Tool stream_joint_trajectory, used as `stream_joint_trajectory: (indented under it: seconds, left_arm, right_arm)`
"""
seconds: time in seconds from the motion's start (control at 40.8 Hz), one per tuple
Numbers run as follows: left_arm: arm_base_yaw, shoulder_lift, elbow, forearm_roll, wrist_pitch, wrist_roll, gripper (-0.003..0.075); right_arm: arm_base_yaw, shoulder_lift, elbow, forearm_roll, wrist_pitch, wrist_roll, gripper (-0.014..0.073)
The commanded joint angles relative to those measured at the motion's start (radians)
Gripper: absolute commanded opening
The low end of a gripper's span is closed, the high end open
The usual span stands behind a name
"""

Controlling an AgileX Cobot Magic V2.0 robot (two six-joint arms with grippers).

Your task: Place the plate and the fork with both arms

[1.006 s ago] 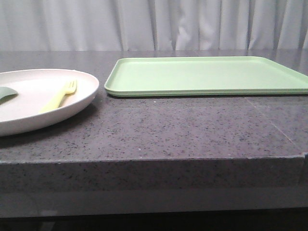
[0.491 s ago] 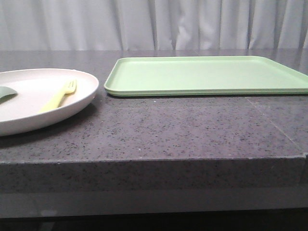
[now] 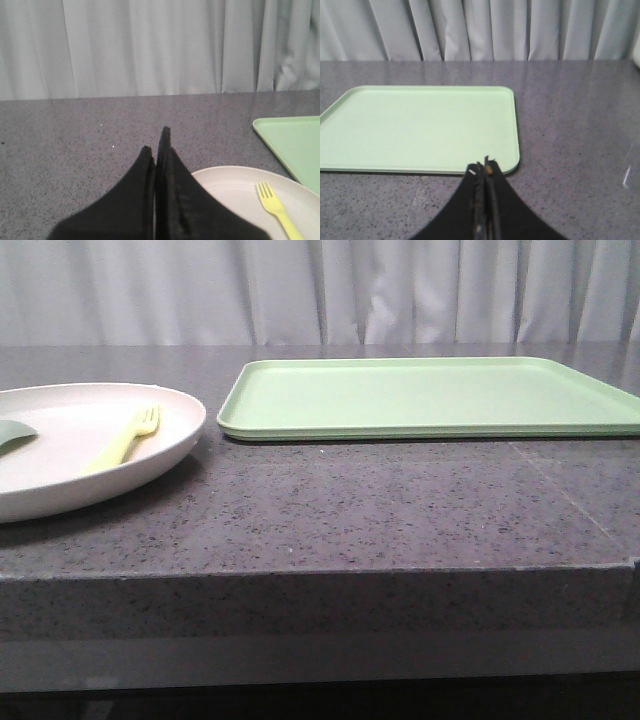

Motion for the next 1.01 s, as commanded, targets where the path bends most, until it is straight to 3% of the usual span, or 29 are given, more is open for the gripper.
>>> stream_joint_trajectory:
  seconds: [0.0,0.245,0.368,0.417,0.515,0.662,0.711,0.785,0.981]
  left_arm:
    - [0.000,0.089,-0.064,0.003,-0.064,-0.009,-0.0018]
    - [0.000,0.116,-0.068,0.003,-0.077,-0.009,-0.0018]
    - [0.000,0.116,-0.068,0.003,-0.077,-0.009,0.0001]
    - [0.000,0.116,-0.068,0.003,-0.077,-0.009,0.0038]
    - [0.000,0.116,-0.068,0.003,-0.077,-0.009,0.0192]
    - [0.000,0.116,-0.068,0.003,-0.077,-0.009,0.0531]
    - [0.000,0.116,-0.068,0.003,-0.077,-0.009,0.0606]
    - [0.000,0.116,-0.068,0.003,-0.077,-0.009,0.0645]
    - [0.000,0.116,-0.068,0.003,-0.076,-0.009,0.0638]
  right_arm:
    - [-0.002,0.096,-0.072,0.022,-0.049,0.005,-0.0058]
    - [-0.002,0.142,-0.083,0.022,-0.088,0.005,-0.0050]
    - [-0.002,0.142,-0.083,0.022,-0.087,0.005,0.0030]
    - [-0.002,0.142,-0.083,0.022,-0.087,0.005,0.0086]
    - [-0.002,0.142,-0.083,0.022,-0.087,0.005,0.0231]
    - [-0.002,0.142,-0.083,0.022,-0.087,0.005,0.0467]
    - [-0.002,0.142,-0.083,0.022,-0.087,0.005,0.0528]
    - [-0.002,0.142,-0.083,0.022,-0.087,0.005,0.0566]
    - [-0.002,0.142,-0.083,0.022,-0.087,0.005,0.0562]
